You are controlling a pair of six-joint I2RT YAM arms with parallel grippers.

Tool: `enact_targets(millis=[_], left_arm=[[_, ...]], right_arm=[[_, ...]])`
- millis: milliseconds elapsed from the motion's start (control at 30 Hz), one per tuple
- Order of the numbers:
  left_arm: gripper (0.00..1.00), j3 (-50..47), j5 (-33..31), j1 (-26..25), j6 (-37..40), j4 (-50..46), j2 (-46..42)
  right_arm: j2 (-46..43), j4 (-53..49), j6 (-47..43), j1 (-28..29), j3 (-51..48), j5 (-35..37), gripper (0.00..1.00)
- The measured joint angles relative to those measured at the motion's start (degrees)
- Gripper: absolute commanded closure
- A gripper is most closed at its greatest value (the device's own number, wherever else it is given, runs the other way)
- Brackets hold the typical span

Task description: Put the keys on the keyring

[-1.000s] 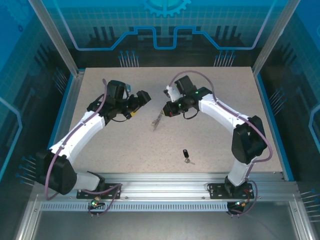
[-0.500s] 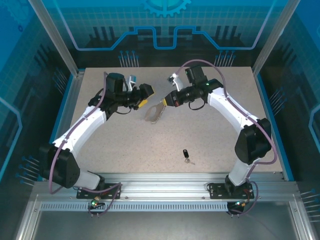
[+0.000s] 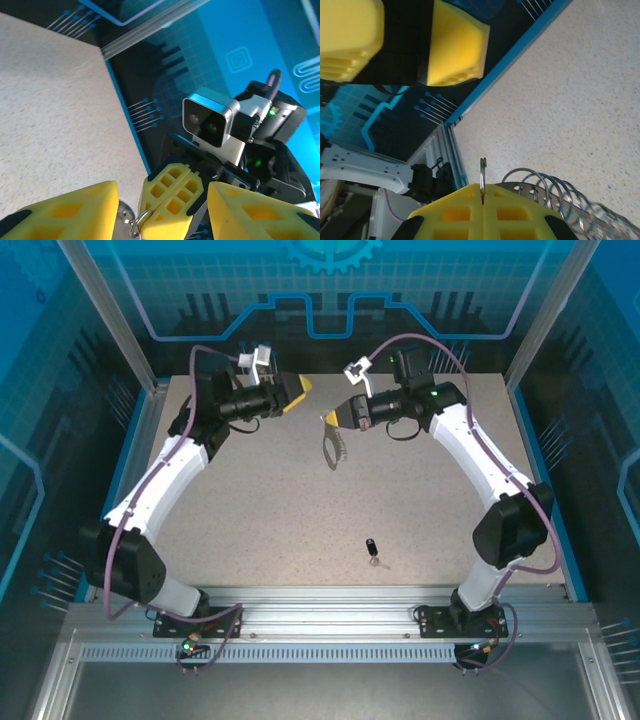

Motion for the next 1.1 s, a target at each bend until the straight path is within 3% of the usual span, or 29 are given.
enact_targets(millis=[467, 867, 1100], left_arm=[[0.59, 0.0, 6.7, -0.5, -6.0, 10.5, 1.5], [0.60, -1.9, 8.0, -2.2, -8.5, 14.4, 1.5], [0.66, -2.4, 8.0, -2.5, -9.1, 15.6, 1.5]], right_arm=[[-0.3, 6.9, 8.2, -0.7, 2.1, -4.2, 1.00], [-0.3, 13.0, 14.1, -0.7, 2.1, -4.4, 1.00], [-0.3, 15.7, 16.2, -0.8, 1.8, -4.4, 1.00]])
